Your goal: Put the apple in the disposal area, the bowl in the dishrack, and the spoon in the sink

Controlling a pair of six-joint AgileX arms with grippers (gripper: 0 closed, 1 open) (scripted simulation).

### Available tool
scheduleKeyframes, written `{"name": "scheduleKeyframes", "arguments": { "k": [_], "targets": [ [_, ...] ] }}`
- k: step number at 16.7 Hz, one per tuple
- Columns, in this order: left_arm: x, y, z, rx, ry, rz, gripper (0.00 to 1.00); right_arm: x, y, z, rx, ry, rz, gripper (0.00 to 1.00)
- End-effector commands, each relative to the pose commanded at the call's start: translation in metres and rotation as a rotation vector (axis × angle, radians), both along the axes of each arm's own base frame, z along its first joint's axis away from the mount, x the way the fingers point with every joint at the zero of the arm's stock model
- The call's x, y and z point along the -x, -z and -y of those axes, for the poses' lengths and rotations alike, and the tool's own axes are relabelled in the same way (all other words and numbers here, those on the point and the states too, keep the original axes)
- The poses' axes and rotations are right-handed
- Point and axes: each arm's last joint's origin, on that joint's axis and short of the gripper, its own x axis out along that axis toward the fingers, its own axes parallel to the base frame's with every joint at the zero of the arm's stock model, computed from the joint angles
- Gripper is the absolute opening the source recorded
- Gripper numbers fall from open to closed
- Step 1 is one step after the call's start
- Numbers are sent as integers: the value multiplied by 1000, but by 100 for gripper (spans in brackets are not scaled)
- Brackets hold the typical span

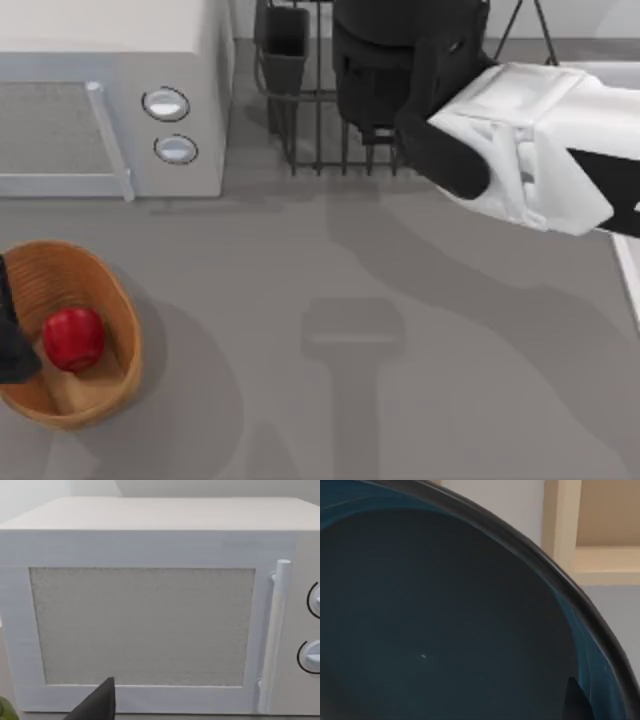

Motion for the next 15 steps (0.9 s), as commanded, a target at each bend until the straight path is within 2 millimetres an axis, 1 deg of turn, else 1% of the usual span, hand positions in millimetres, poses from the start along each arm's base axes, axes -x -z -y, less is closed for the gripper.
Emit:
{"name": "scheduleKeyframes", "arguments": {
  "k": [3,5,6,7,11,15],
  "targets": [
    [0,0,0,0,0,0,100,-48,52,15,-7,5,9,0],
    [0,0,0,0,0,0,100,-68,79,28,1,7,0,0],
    [0,0,0,0,0,0,100,-74,87,33,5,8,-4,0],
    [0,0,0,0,0,0,100,-76,91,35,7,8,-6,0],
    [0,0,0,0,0,0,100,-77,92,35,7,8,-6,0],
    [0,0,0,0,0,0,100,-77,92,35,7,8,-6,30]
  ]
}}
